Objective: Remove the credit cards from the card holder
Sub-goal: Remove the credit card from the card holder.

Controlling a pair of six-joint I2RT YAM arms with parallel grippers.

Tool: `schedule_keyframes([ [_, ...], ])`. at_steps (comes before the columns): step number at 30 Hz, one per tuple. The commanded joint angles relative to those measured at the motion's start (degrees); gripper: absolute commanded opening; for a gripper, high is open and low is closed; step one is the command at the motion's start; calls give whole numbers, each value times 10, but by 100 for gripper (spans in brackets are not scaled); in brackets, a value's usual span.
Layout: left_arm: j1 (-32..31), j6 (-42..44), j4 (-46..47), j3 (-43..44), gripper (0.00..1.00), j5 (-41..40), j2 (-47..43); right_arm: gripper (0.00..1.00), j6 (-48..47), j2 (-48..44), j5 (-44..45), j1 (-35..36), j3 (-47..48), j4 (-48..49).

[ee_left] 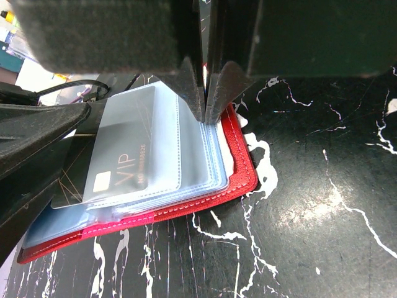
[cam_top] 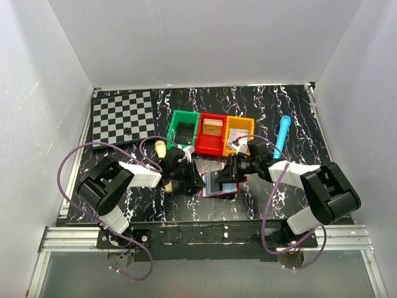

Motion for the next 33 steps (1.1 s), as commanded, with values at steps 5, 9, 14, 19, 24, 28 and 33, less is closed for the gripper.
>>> schedule_keyframes([
  [5, -5, 11, -36, -2, 0, -28, 16, 30, -12, -25, -16, -6, -1, 6],
  [9, -5, 12, -34, -5, 0, -29, 14, 28, -12, -27, -12, -8, -3, 5],
  [14, -6, 10, -32, -8, 0, -30, 11, 25, -14, -31, -9, -11, -6, 3],
  [19, -5, 8, -31, -11, 0, -31, 8, 23, -13, -38, -6, -12, -7, 0],
  [24, -6, 7, -31, -13, 0, -33, 4, 22, -17, -44, -3, -16, -13, -5],
  [28, -6, 6, -30, -14, 0, -33, 3, 20, -18, -47, -3, -18, -14, -6],
  [33, -5, 6, -30, -15, 0, -33, -2, 13, -18, -49, -3, -17, -14, -9],
])
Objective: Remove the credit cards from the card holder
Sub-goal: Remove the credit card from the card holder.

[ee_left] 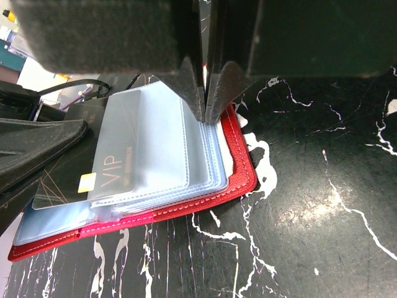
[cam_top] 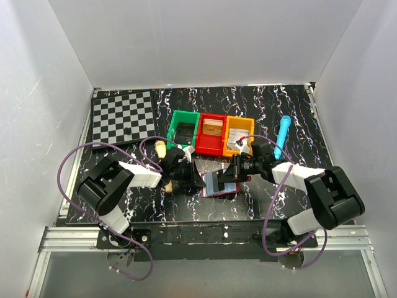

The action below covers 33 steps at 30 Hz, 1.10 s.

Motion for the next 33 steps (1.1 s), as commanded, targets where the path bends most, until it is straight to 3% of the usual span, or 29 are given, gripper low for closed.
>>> schedule_keyframes([
  [1, -5, 10, -31, -15, 0, -31, -3, 10, -8, -22, -9, -2, -2, 8],
  [4, -5, 11, -31, -15, 0, -32, -5, 2, -8, -25, -5, -3, 1, 3],
  [29, -6, 19, -38, -13, 0, -33, -35, 1, -104, -97, 96, -8, 69, -231],
  [31, -6, 19, -39, -11, 6, -32, -41, 1, -111, -107, 105, -8, 75, -252],
  [33, -5, 22, -45, -8, 21, -34, -52, 1, -117, -119, 116, -8, 83, -273],
])
